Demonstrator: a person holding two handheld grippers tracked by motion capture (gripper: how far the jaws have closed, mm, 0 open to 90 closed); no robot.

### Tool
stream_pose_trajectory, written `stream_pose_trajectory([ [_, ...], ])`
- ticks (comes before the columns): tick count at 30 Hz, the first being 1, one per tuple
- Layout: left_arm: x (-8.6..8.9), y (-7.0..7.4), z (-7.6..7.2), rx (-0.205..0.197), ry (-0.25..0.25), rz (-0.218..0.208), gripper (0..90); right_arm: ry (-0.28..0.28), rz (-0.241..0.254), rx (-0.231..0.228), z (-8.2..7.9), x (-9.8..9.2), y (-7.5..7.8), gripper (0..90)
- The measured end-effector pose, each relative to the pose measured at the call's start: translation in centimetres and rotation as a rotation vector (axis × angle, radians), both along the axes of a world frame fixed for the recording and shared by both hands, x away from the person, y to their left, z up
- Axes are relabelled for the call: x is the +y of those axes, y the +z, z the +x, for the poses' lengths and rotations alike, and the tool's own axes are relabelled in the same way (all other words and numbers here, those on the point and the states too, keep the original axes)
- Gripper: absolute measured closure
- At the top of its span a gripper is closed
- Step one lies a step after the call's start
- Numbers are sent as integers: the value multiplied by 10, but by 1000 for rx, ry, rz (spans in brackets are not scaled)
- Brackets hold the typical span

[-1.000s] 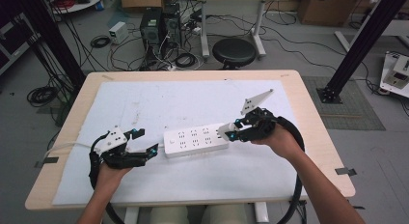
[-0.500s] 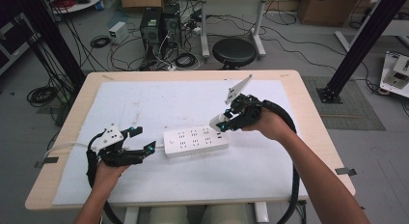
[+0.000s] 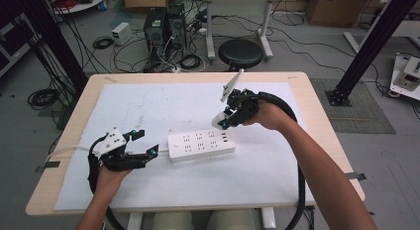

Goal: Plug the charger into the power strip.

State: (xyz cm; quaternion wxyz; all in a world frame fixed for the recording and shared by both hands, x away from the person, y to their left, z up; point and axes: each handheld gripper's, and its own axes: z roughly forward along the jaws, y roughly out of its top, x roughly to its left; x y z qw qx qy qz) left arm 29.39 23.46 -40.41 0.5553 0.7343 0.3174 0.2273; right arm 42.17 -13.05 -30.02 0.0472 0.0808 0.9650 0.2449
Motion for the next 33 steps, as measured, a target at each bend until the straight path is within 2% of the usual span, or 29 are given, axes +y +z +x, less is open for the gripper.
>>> stream_pose_trajectory([
  [23, 4, -7, -2, 15, 12, 7, 237, 100, -123, 3, 16, 25, -37, 638],
  [30, 5, -8, -2, 14, 10, 4, 239, 149, -171, -23, 18, 34, -44, 638],
  [33, 5, -8, -2, 14, 11, 5, 239, 147, -180, -23, 19, 35, -45, 638],
])
